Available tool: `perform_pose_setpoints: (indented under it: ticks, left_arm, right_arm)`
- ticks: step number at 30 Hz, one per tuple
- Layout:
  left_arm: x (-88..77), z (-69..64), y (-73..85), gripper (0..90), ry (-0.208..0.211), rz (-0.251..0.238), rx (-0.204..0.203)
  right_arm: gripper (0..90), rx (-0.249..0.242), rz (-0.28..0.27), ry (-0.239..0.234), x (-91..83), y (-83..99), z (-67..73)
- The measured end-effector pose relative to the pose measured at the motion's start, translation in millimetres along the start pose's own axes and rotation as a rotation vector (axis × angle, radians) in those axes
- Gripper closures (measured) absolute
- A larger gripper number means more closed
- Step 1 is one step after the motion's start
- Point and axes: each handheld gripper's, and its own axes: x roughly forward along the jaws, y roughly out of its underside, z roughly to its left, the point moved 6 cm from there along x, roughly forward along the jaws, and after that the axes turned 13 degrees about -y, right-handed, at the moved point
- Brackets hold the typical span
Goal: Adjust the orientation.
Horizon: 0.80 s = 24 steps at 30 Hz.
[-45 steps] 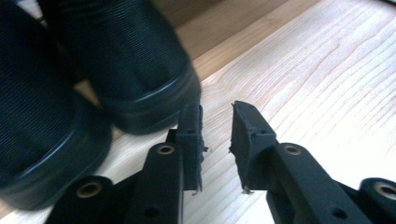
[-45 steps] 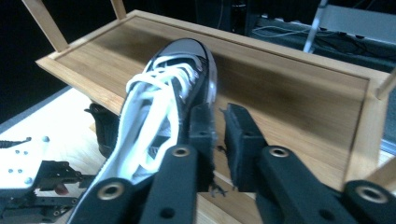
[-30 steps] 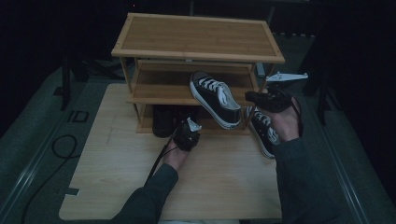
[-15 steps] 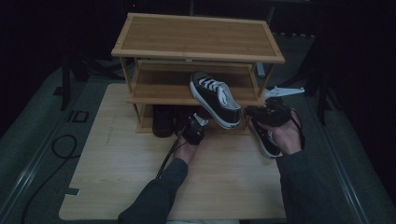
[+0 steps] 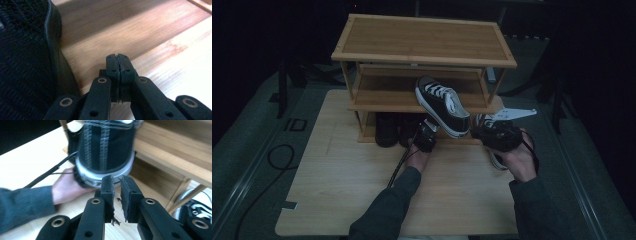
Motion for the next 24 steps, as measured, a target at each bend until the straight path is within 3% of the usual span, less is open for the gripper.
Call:
perform_pose_setpoints:
  ticks: [4, 8, 9, 14, 24]
  left_arm:
    - [3.4, -1.0, -3.1, 88.3, -0.001, 0.000, -0.024]
    - [7.6, 1.4, -3.9, 88.2, -0.021, 0.019, -0.007]
    - [9.7, -1.4, -5.8, 88.5, -0.015, 0.007, -0.035]
    - [13.6, -2.0, -8.0, 89.6, -0.024, 0.037, -0.045]
    - [13.3, -2.2, -7.4, 89.9, -0.031, 0.038, -0.043]
  right_arm:
    - [81.5, -0.014, 0.004, -0.008, 0.1, 2.5, 7.8]
    - [82.9, -0.015, 0.009, -0.014, 1.5, 5.8, 10.2]
    - [83.1, -0.014, 0.010, -0.017, 2.0, 6.4, 10.7]
    - [84.7, -0.016, 0.012, -0.020, 4.4, 7.3, 12.3]
    - [89.9, -0.020, 0.026, -0.009, 10.8, 5.3, 13.0]
